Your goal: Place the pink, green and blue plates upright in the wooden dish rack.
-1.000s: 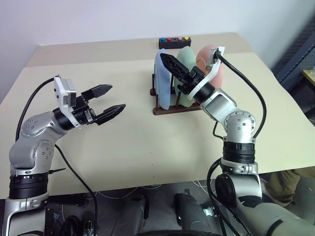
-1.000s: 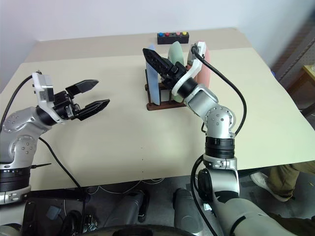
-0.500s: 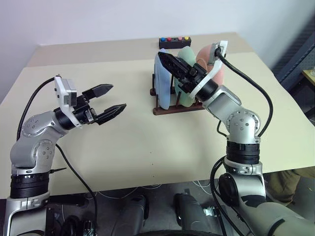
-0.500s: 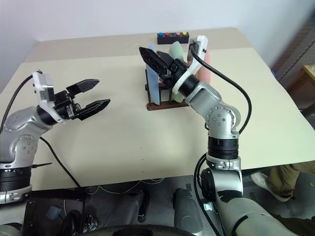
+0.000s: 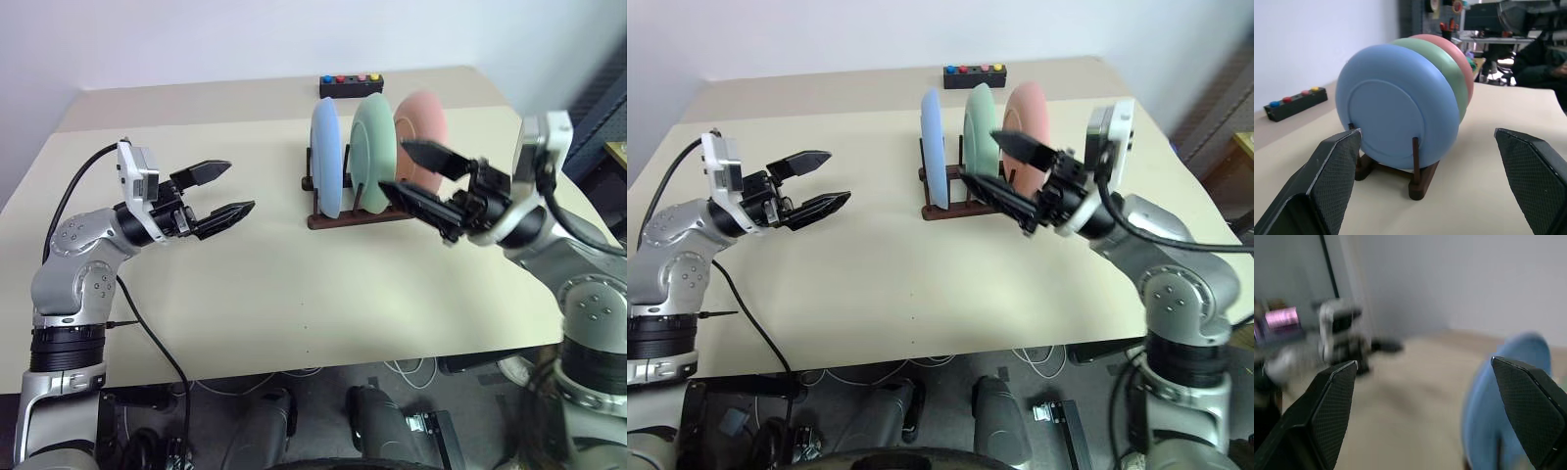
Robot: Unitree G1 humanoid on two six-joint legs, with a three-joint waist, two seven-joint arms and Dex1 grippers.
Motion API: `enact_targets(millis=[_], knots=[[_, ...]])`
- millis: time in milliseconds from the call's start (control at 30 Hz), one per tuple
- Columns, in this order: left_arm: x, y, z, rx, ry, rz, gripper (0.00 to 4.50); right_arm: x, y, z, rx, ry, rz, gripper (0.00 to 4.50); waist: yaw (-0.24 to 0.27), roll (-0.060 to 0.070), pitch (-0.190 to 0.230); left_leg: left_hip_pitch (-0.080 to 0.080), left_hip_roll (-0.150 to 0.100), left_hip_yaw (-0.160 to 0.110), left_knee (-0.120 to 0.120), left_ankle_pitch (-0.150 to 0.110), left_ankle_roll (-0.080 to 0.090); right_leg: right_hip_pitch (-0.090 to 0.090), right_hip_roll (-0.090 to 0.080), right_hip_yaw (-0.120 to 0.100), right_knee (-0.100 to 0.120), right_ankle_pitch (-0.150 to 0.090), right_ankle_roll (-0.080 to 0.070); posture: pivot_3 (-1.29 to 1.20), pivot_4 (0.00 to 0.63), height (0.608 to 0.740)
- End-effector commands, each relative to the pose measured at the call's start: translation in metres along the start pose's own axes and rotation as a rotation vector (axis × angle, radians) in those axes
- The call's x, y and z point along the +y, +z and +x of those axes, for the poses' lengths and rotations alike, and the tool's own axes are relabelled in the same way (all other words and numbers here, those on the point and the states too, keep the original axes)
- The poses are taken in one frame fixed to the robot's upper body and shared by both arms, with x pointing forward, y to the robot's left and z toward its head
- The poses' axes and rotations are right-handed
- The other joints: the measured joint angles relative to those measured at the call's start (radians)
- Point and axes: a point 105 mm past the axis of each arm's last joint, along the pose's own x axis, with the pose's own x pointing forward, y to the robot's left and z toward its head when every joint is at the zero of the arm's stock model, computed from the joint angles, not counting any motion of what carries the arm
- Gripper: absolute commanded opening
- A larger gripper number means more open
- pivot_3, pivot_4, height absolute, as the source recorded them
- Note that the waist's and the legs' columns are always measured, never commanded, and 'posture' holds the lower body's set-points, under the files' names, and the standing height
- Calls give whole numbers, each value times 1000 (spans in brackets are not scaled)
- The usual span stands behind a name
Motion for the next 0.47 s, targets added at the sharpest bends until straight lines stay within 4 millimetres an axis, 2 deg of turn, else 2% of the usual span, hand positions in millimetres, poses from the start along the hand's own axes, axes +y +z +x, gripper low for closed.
enact_targets(millis=[33, 233, 467], knots=[[-2, 3, -12, 52, -65, 38, 4500, 14, 3, -15, 58, 75, -133, 4480, -1, 0, 0, 0, 0, 0, 0, 0, 0, 0, 0, 0, 0, 0, 0, 0, 150, 740], [-20, -7, -51, 228, -181, -25, 4500, 5, -23, -50, 176, 20, -154, 4480, 2, 0, 0, 0, 2, 1, 0, -1, 1, 1, 0, 0, -2, 0, 0, 0, 150, 740], [-32, -9, -54, 236, -160, -60, 4500, 6, -40, -47, 187, 42, -134, 4480, 8, 0, 1, 0, 3, 1, 1, -1, 1, 3, -1, 0, -6, -2, -4, 0, 150, 740]])
